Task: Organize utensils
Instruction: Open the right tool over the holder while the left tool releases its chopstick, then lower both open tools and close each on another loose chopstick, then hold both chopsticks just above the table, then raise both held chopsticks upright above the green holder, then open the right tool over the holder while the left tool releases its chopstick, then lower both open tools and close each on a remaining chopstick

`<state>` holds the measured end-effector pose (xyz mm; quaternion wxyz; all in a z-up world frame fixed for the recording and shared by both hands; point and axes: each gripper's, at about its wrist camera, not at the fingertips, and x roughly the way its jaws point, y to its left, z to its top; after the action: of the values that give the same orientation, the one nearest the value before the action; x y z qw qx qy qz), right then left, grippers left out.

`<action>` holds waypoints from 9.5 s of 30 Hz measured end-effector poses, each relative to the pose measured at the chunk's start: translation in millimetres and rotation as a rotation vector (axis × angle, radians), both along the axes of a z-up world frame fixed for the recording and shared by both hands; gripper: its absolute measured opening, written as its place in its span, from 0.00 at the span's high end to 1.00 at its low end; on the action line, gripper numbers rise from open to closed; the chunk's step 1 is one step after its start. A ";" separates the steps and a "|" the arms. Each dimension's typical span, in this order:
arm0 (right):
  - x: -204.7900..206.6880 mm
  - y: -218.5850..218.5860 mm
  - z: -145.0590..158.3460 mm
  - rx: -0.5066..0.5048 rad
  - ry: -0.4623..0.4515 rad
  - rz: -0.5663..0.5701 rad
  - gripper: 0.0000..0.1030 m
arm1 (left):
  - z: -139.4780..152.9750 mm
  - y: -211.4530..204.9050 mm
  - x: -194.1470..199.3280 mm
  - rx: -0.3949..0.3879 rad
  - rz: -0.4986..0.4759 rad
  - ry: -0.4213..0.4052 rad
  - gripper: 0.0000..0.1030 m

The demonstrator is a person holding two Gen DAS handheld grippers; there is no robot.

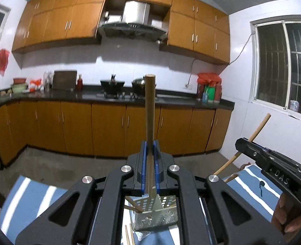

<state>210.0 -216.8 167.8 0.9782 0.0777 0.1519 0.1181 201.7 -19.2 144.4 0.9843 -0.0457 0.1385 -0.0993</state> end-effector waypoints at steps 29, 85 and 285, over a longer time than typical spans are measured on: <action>-63.6 -49.6 -93.3 -0.025 0.193 -0.118 0.70 | -39.3 64.7 -73.4 0.010 0.157 0.089 0.54; -65.6 -17.4 -243.4 -0.107 0.593 -0.121 0.90 | -216.0 18.9 -71.5 0.138 0.007 0.613 0.92; -65.2 -0.4 -238.7 -0.144 0.560 -0.114 0.92 | -195.8 19.9 -87.5 0.079 0.019 0.572 0.56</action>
<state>144.8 -217.2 -70.9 0.9063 0.0458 0.4194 0.0260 114.2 0.7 -51.4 0.9072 -0.0347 0.4137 -0.0677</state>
